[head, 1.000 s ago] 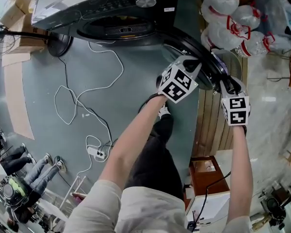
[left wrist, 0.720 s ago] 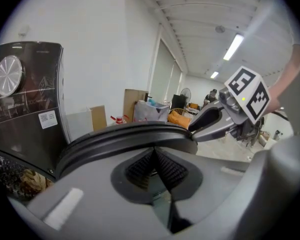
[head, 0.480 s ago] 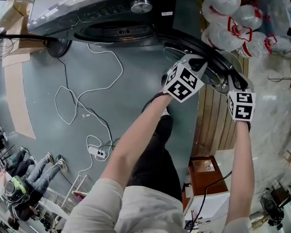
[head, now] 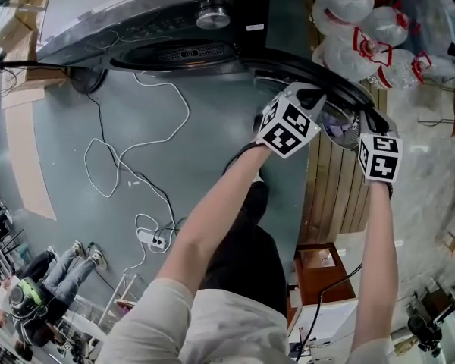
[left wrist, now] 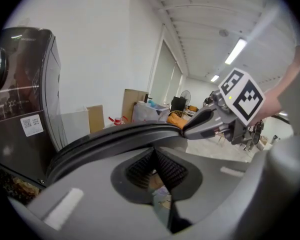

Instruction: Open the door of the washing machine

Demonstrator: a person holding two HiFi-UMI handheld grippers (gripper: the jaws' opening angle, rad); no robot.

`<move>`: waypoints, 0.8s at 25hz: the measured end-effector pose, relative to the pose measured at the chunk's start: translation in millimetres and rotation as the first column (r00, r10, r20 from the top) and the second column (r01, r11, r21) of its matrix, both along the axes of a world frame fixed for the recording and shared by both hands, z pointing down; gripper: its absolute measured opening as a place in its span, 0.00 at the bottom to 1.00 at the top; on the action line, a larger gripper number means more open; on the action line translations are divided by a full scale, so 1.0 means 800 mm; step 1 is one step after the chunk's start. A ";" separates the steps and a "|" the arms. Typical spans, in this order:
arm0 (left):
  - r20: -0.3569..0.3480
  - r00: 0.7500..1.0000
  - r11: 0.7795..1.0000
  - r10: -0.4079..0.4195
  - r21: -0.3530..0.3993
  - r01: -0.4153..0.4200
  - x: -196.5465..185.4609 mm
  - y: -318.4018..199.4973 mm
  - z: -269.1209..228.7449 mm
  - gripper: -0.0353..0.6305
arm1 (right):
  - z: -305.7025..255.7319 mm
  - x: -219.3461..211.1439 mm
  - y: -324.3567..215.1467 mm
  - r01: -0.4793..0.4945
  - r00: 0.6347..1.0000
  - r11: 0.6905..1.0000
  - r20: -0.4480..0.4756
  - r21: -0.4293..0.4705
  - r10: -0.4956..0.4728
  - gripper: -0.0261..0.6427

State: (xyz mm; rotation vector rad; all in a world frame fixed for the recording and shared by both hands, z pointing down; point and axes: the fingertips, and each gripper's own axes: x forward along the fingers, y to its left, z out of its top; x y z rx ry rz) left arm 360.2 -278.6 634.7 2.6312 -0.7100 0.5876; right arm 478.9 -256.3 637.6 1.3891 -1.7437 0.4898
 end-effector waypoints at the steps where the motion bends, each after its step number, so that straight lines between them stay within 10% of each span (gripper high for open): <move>1: 0.000 1.000 1.000 0.006 -0.001 -0.006 0.001 -0.001 0.000 0.14 | -0.001 0.000 -0.001 -0.003 1.000 1.000 0.001 0.002 0.003 0.14; 20: 0.035 0.999 1.000 0.008 0.012 -0.008 -0.011 0.017 0.007 0.14 | -0.016 -0.011 0.027 0.006 1.000 1.000 0.002 0.014 -0.006 0.14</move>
